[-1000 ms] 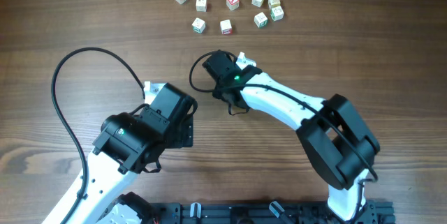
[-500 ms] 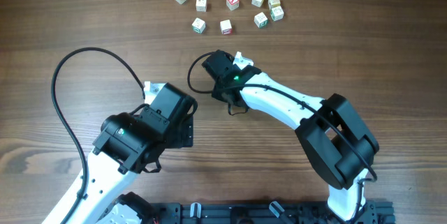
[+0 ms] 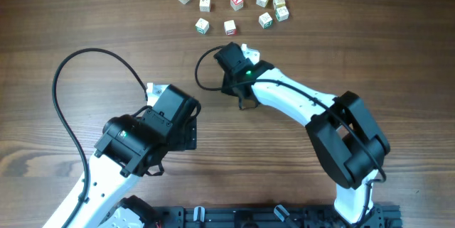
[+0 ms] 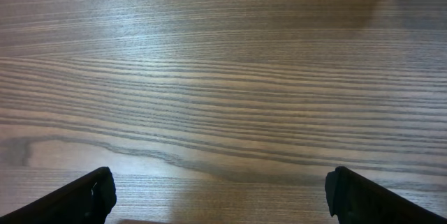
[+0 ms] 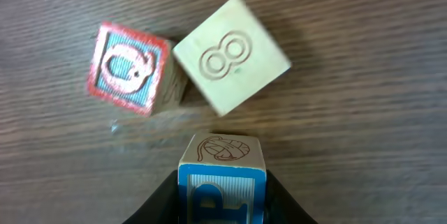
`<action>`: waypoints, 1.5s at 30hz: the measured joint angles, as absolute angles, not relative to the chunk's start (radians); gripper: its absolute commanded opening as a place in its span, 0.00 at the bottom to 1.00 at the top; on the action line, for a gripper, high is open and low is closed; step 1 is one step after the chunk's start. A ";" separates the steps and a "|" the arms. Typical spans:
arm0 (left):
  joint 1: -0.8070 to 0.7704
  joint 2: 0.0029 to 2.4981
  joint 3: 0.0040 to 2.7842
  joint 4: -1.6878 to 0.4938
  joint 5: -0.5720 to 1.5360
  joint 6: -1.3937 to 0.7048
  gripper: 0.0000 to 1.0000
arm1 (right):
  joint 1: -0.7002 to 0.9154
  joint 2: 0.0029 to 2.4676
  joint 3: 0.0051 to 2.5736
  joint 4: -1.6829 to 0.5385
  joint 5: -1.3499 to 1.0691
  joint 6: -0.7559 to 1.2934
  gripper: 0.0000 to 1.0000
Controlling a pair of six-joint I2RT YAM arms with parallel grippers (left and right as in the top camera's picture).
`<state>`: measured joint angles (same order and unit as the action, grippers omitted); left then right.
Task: Form a circle
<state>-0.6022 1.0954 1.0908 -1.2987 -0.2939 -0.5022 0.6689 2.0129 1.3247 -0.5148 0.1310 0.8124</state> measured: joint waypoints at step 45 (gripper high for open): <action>-0.602 1.095 1.091 -1.299 -0.294 -0.502 1.00 | 0.667 2.027 1.328 -0.497 0.059 0.746 0.27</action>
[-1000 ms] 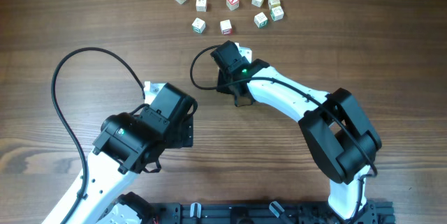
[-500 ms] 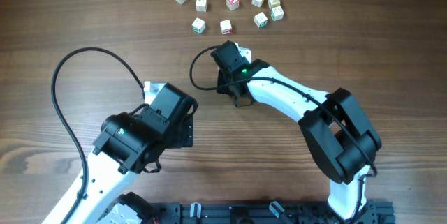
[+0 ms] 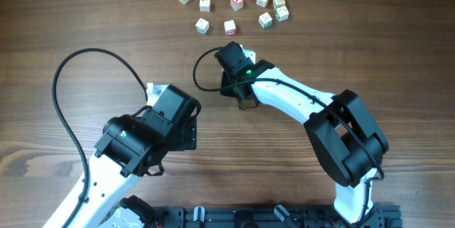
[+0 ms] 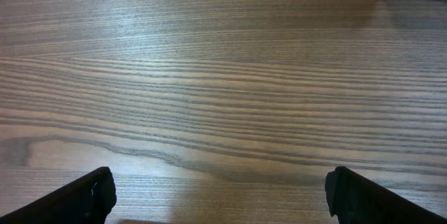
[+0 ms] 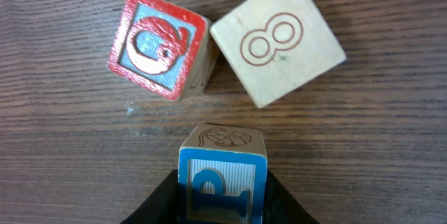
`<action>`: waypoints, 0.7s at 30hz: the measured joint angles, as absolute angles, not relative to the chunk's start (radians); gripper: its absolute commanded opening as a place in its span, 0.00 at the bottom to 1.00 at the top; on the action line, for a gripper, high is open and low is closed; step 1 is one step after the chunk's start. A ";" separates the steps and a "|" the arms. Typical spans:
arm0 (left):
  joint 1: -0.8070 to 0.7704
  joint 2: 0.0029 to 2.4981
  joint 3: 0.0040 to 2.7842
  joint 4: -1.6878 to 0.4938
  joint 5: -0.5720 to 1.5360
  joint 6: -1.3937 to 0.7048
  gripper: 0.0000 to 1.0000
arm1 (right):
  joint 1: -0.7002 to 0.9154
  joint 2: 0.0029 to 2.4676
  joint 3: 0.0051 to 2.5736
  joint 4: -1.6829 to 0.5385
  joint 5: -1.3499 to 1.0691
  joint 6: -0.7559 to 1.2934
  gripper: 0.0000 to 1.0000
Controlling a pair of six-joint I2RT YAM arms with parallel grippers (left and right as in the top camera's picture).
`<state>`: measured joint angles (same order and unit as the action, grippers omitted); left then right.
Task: Form a circle
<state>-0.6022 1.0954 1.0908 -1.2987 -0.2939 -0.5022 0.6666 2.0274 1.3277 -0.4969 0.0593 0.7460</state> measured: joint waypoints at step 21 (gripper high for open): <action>-0.602 1.095 1.091 -1.299 -0.294 -0.502 1.00 | 0.667 2.027 1.328 -0.484 0.068 0.739 0.27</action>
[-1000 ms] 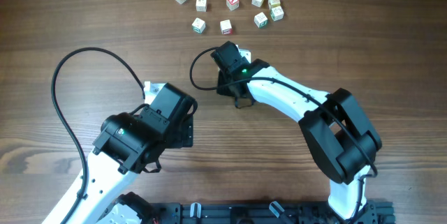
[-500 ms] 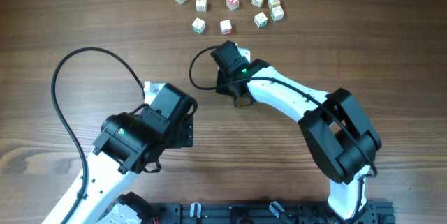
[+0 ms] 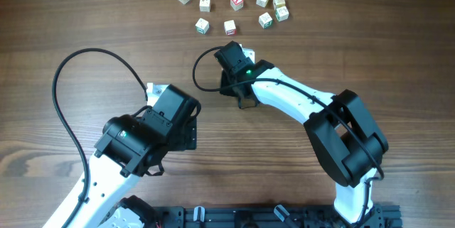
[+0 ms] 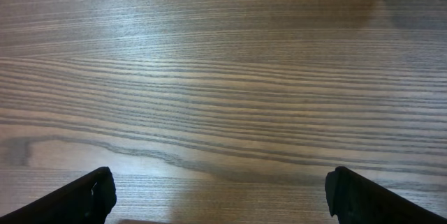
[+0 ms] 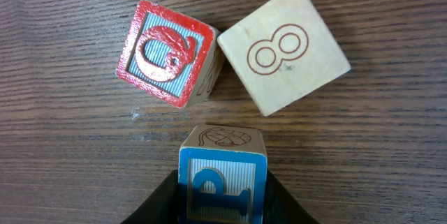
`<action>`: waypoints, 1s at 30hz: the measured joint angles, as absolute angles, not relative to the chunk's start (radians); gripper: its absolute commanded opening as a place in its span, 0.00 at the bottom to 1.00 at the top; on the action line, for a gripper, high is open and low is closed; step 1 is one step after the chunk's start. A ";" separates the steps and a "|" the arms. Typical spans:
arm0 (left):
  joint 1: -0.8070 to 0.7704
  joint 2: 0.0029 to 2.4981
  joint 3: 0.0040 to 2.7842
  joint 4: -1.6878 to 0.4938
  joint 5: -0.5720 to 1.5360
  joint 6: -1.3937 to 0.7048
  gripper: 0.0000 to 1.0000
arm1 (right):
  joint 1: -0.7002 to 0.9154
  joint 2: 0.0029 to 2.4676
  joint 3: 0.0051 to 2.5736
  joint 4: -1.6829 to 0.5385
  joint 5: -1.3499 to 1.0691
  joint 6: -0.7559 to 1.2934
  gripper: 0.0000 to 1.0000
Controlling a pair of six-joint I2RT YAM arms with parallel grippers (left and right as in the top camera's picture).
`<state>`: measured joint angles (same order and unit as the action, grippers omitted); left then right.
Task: Form a circle
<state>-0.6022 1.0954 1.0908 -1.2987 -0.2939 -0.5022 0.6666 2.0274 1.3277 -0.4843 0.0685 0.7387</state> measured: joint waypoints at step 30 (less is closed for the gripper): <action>-0.602 1.095 1.091 -1.299 -0.294 -0.502 1.00 | 0.667 2.028 1.328 -0.470 0.076 0.732 0.41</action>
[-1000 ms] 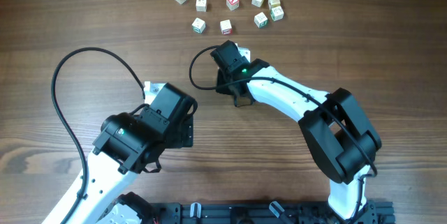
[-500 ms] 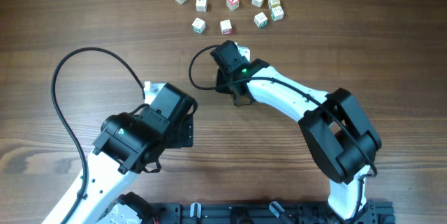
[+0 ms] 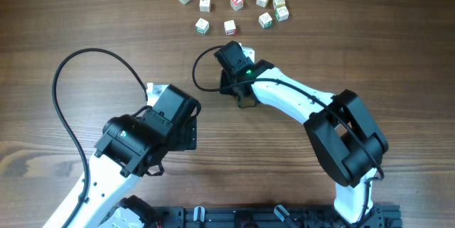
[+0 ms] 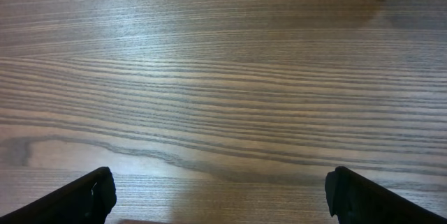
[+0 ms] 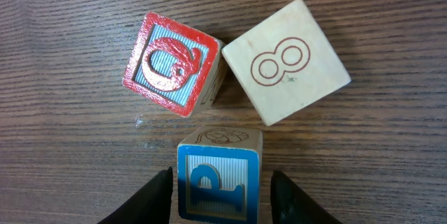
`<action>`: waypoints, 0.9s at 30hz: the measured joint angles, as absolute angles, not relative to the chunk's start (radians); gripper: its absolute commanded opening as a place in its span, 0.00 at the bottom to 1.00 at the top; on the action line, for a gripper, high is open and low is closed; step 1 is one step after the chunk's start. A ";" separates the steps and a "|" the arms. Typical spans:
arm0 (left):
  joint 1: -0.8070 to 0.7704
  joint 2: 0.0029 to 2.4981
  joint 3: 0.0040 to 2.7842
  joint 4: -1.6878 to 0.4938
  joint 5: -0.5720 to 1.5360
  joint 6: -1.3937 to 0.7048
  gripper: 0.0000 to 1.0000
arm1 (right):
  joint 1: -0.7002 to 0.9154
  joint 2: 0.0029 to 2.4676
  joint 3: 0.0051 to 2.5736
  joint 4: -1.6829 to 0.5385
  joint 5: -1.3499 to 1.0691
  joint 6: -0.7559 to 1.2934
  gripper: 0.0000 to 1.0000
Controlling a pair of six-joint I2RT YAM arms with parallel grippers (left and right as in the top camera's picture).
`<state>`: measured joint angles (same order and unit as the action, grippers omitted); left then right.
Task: Form a circle
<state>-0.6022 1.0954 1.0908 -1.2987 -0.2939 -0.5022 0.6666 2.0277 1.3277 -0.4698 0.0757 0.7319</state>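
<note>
In the right wrist view a blue block with a P (image 5: 218, 175) stands on the table between the fingers of my right gripper (image 5: 218, 190), which is open with a gap on each side. Just beyond it lie a red-framed block (image 5: 173, 64) and a plain block marked 8 (image 5: 286, 61), touching at a corner. From overhead, several more letter blocks (image 3: 237, 2) lie in a loose cluster at the far edge, with the right gripper (image 3: 239, 46) just below them. My left gripper (image 4: 222, 195) is open over bare wood.
The left arm (image 3: 153, 132) rests at the table's left centre with its black cable (image 3: 64, 86) looping out to the left. The right arm (image 3: 313, 111) reaches diagonally from the lower right. A black rail (image 3: 249, 217) runs along the near edge.
My right gripper has opened and let go of the blue P block, which now stands free on the table. The left arm has not moved.
My right gripper was shut on the blue P block, just short of the red-framed block and the 8 block. Those two blocks then showed larger and slightly shifted in the wrist view, the grip unchanged. Now the jaws are open and the P block stands below them.
</note>
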 measured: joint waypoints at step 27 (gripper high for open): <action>-0.602 1.095 1.091 -1.299 -0.294 -0.502 1.00 | 0.667 2.028 1.329 -0.466 0.089 0.800 0.29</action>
